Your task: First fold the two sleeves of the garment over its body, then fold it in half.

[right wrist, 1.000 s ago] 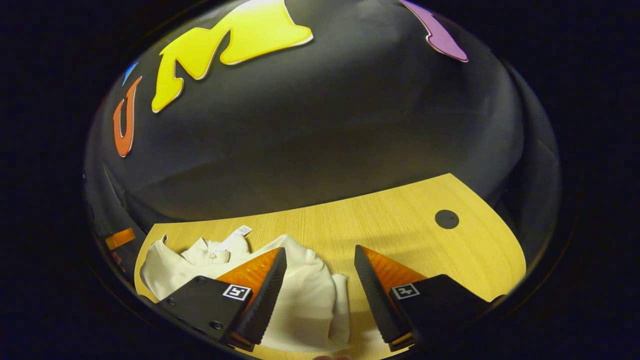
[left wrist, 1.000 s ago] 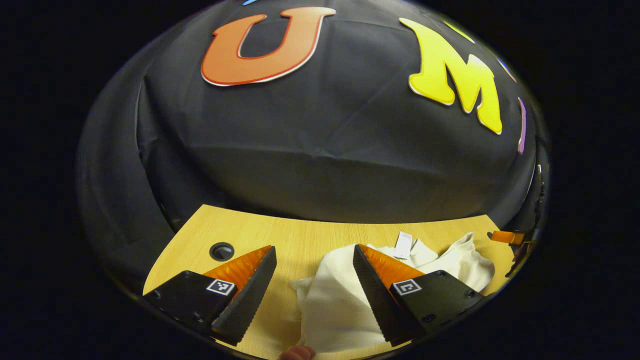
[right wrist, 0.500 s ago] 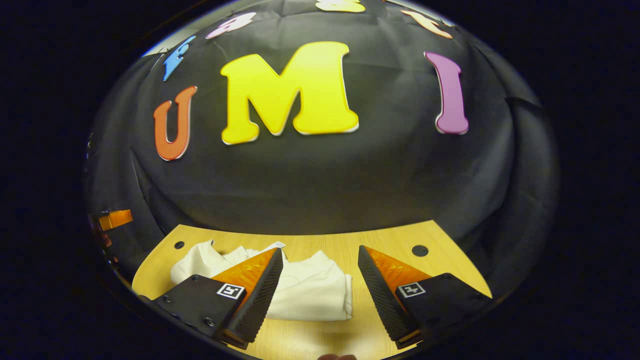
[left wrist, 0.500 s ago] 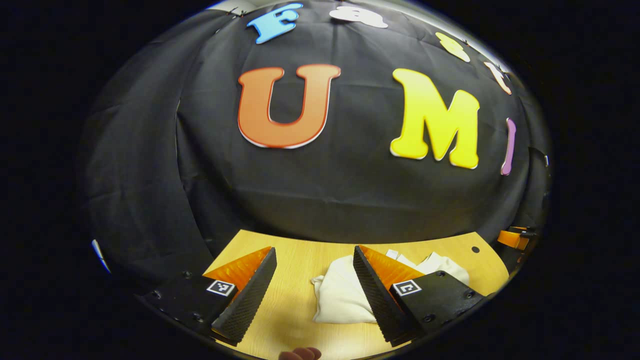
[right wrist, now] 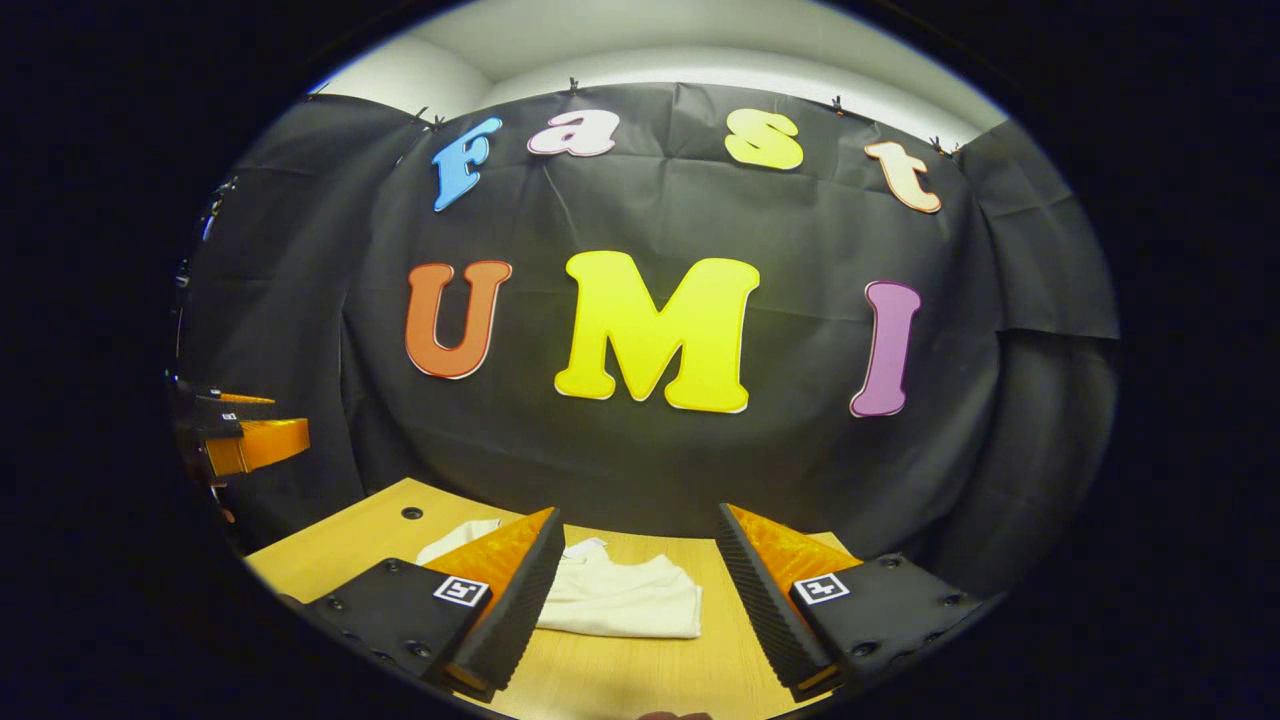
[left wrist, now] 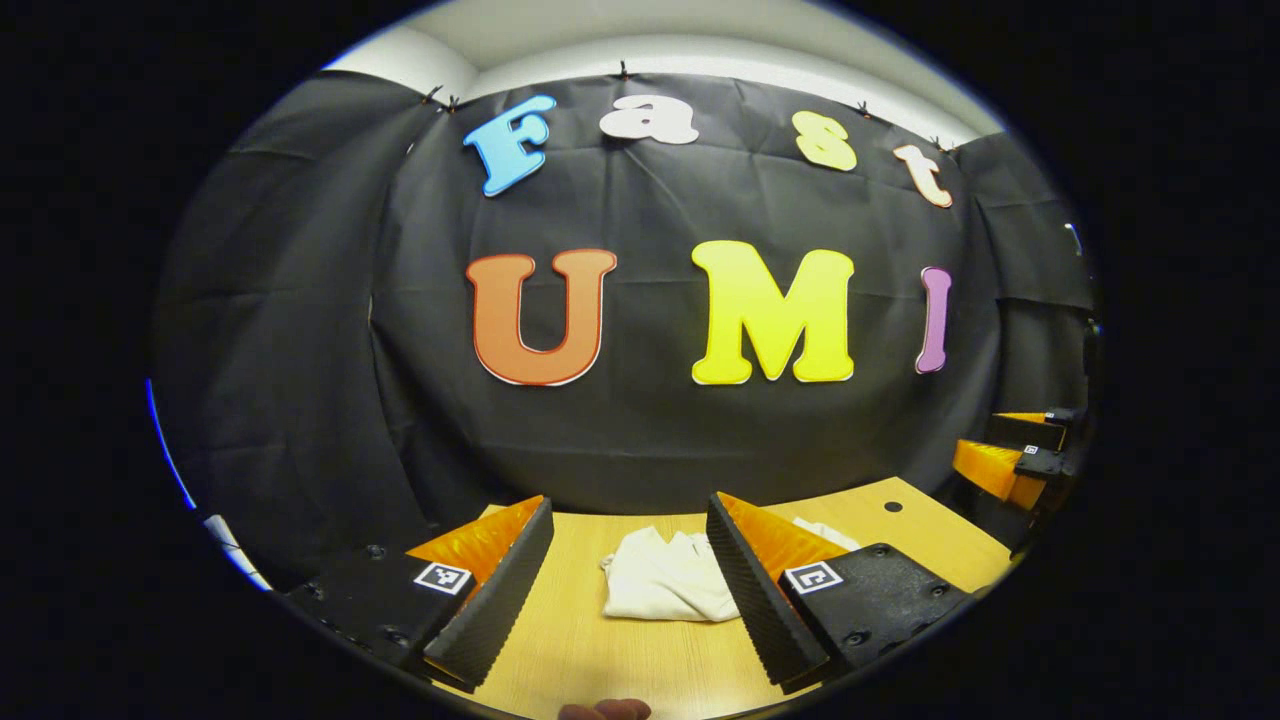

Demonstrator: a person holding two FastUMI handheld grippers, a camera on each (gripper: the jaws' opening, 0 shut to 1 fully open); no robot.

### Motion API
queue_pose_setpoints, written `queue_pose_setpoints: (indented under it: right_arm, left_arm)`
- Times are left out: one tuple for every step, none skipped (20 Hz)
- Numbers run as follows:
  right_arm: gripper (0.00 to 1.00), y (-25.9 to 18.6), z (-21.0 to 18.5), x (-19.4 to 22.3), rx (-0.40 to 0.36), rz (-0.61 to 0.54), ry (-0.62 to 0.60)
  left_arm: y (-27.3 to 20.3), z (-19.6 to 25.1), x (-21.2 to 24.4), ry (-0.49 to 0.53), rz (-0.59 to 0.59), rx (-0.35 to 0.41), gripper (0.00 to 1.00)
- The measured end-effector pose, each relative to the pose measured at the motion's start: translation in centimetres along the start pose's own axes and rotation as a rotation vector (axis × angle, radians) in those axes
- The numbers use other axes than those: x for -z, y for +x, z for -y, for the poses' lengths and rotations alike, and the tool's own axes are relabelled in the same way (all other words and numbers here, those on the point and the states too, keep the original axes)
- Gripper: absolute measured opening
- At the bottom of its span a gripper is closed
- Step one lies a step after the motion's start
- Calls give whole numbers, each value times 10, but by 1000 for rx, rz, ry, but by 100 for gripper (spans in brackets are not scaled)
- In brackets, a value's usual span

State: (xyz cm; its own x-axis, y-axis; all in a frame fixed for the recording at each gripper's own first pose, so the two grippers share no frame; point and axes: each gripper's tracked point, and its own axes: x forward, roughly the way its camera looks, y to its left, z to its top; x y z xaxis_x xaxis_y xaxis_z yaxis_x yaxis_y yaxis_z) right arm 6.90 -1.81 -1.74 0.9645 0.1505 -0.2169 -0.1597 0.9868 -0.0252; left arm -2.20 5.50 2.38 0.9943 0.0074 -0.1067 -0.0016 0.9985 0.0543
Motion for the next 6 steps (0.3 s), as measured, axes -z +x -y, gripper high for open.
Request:
queue_pose_setpoints:
  right_arm:
    - [94,-12,-5,4,13,5,22]
    - [94,-20,-7,9,26,14,41]
    - [94,-28,-10,14,37,24,55]
    - [94,-33,-12,21,39,30,56]
    - [94,-35,-13,26,44,22,50]
    - [94,-33,-12,35,45,3,47]
  left_arm:
    - [-12,5,3,-10,5,2,98]
    - [-19,7,8,-17,10,1,98]
    - [-25,11,12,-21,18,3,98]
    - [-30,16,17,-26,18,12,98]
    - [-30,23,19,-17,16,29,97]
    - [-30,25,22,-3,8,32,98]
